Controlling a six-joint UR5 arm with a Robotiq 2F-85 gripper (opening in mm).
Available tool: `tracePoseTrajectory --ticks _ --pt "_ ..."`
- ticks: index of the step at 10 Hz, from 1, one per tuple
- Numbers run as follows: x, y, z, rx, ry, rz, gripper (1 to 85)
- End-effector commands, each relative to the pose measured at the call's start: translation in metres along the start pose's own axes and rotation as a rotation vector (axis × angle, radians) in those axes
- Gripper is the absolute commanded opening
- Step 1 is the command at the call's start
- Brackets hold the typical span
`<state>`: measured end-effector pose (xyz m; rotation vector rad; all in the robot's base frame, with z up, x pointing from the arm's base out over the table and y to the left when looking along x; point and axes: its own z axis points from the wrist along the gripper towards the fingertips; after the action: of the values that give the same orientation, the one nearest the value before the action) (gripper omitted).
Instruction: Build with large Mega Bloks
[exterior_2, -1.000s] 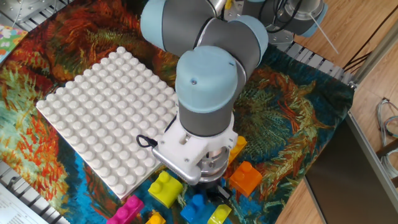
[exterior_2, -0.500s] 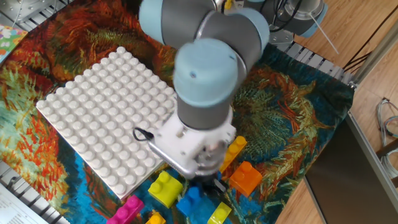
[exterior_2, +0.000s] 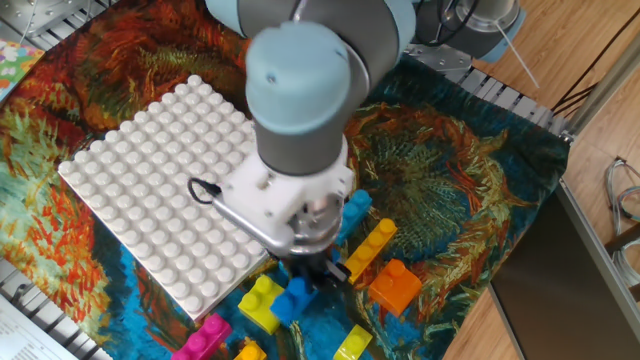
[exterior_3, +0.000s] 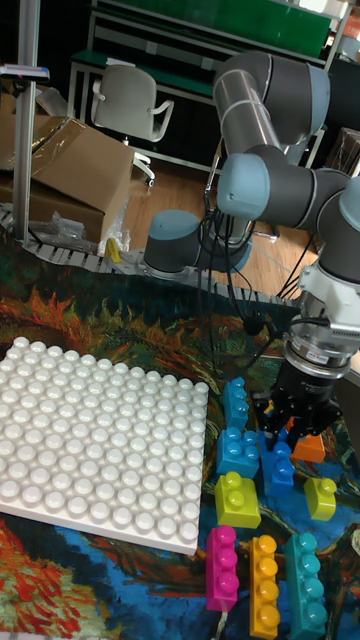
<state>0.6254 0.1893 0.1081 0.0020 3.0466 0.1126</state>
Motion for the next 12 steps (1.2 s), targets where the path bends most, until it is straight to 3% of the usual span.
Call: tracePoseTrajectory --ticks 1,2,4,6,7,8,10,12 --pt "-0.007 -0.014 -0.005 0.026 -0.029 0.053 1.3" --pt "-0.004 -0.037 -0.007 0.045 -0.021 0.017 1.3" --pt "0.009 -0.102 -0.022 0.061 0.018 -0.08 1.3" --pt "0.015 -0.104 -0.027 0.032 0.026 -0.074 1.3" --pt "0.01 -0.105 -0.027 0.034 0.007 -0.042 1.3" --pt "0.005 -0.112 -0.027 0.064 -0.014 -0.007 1.3" --pt "0.0 -0.118 -0.026 0.047 -0.013 0.0 1.3" --pt "-0.006 -0.164 -0.022 0.06 0.006 -0.077 1.3"
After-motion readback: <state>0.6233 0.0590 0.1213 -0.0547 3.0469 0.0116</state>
